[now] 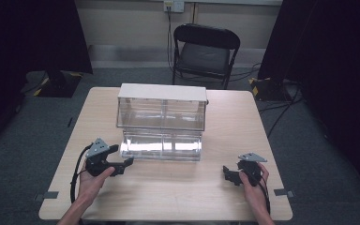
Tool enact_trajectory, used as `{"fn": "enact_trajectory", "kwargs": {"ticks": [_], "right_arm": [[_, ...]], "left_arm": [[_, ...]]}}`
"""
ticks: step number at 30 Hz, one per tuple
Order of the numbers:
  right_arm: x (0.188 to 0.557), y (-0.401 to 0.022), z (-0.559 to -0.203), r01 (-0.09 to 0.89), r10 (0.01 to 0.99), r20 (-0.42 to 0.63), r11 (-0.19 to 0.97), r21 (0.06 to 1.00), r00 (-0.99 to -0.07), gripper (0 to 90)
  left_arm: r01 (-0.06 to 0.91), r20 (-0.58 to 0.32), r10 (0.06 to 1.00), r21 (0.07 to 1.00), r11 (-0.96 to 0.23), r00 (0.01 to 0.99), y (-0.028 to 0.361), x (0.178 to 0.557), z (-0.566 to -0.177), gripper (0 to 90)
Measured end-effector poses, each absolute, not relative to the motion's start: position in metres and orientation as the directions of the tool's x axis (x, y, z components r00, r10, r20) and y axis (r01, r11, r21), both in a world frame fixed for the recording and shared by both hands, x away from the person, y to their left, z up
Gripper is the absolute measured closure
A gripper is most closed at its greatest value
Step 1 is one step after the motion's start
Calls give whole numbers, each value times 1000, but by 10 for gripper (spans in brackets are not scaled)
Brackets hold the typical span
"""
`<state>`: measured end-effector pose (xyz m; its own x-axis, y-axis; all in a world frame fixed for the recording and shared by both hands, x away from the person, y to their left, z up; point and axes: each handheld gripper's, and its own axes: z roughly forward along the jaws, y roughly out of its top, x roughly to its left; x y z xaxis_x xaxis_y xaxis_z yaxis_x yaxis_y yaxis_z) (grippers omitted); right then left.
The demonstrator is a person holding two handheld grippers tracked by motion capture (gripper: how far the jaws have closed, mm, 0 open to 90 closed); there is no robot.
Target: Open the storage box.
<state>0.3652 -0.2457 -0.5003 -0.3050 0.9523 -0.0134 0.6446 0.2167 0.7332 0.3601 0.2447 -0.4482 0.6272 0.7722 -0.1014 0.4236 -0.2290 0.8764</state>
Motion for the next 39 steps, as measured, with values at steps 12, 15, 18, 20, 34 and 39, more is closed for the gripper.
{"fn": "enact_trajectory", "kwargs": {"ticks": [12,15,18,20,34,39], "right_arm": [[365,-246,-500,645,952,-13,217,733,-305,110],[365,-246,-500,645,952,-13,217,733,-305,110],[365,-246,-500,644,952,-14,217,733,-306,110],[365,-246,-500,644,952,-14,217,733,-306,110],[365,-246,-500,644,952,-14,218,733,-306,110],[365,-246,-500,645,952,-14,217,733,-305,110]], "left_arm": [[429,-116,774,878,-213,622,245,360,-445,158],[427,-112,773,877,-218,625,244,359,-444,158],[430,-117,775,877,-212,622,244,359,-444,158],[427,-113,776,879,-214,621,244,359,-442,158],[422,-127,775,886,-192,619,244,358,-437,159],[412,-108,777,888,-206,620,244,358,-433,158]]}}
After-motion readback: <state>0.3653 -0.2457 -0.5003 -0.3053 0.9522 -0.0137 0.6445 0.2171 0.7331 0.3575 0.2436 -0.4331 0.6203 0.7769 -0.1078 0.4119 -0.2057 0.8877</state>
